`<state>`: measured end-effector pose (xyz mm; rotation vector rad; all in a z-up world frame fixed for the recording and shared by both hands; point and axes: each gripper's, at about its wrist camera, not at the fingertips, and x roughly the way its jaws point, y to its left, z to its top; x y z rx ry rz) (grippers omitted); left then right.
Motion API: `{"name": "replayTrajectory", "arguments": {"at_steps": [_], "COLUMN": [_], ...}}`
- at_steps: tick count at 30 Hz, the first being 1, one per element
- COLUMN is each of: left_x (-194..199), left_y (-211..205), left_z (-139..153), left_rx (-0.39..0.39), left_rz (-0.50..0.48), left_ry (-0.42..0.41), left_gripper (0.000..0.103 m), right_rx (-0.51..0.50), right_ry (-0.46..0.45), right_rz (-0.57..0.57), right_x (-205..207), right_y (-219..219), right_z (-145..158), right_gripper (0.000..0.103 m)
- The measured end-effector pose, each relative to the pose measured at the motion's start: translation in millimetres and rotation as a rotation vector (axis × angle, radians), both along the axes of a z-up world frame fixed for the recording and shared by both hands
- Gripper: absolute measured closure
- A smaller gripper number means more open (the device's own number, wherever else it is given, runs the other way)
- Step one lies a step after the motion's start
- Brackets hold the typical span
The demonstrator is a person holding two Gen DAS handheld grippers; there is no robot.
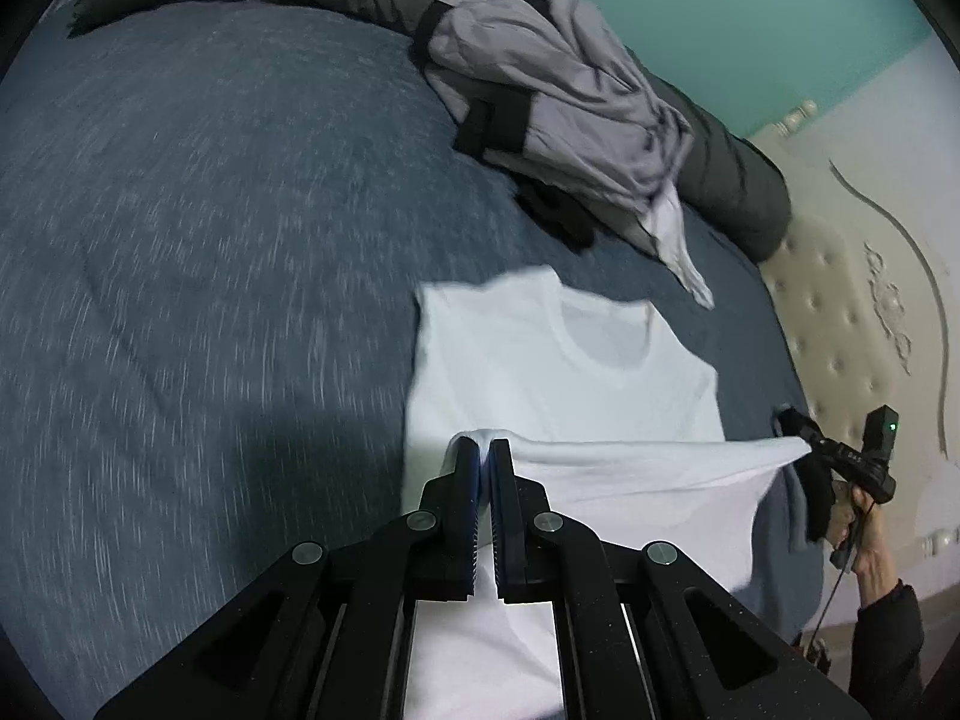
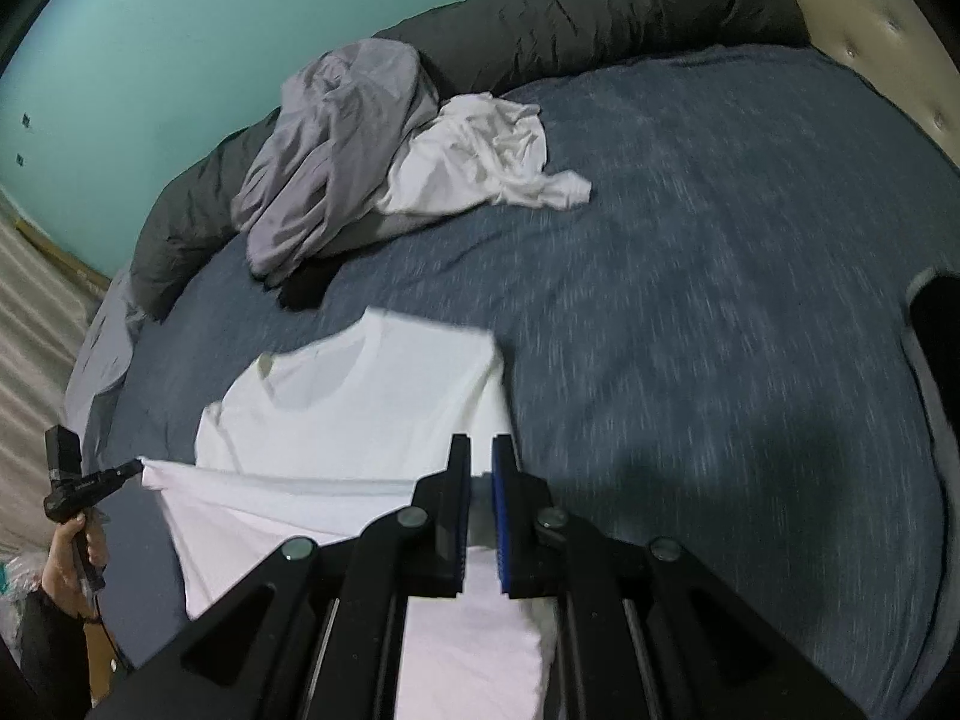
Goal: Fold clothes
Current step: 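Lift the hem with the left gripper and fold it toward the collar, then lay the hem over the collar, open the left gripper and press the fold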
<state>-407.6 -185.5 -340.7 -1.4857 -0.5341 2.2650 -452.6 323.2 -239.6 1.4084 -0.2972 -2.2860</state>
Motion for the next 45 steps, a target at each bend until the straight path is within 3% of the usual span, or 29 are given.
{"name": "replayTrajectory", "arguments": {"at_steps": [5, 12, 18, 22, 26, 29, 33, 37, 45], "left_x": [-46, -79, -74, -52, -24, -9, -9, -15, -49], "left_y": [5, 6, 0, 2, 13, 27, 49, 61, 48], "left_z": [-21, -49, -59, -47, -33, -31, -46, -71, -73], "left_rx": [-0.011, -0.02, -0.031, -0.096, -0.142, -0.163, -0.224, -0.282, -0.257], "left_rz": [0.022, 0.082, 0.109, 0.059, -0.017, -0.083, -0.147, -0.199, -0.111], "left_ry": [-0.003, 0.001, 0.038, 0.087, 0.135, 0.151, 0.112, 0.039, 0.084], "left_gripper": [0.1, 0.1, 0.1, 0.1, 0.1, 0.1, 0.1, 0.1, 0.1], "right_rx": [0.02, 0.053, 0.08, 0.114, 0.082, 0.124, 0.204, 0.28, 0.338], "right_ry": [0.022, 0.024, 0.013, 0.083, 0.123, 0.133, 0.1, 0.078, 0.092], "right_rz": [-0.019, -0.06, -0.087, -0.125, -0.019, 0.096, 0.196, 0.228, 0.179], "right_x": [-44, -78, -79, -68, -42, -23, -13, -20, -51], "right_y": [-14, -24, -21, -1, -5, -26, -54, -67, -74], "right_z": [-18, -52, -80, -69, -56, -59, -75, -94, -109], "right_gripper": [0.097, 0.097, 0.096, 0.091, 0.091, 0.091, 0.091, 0.091, 0.091]}}
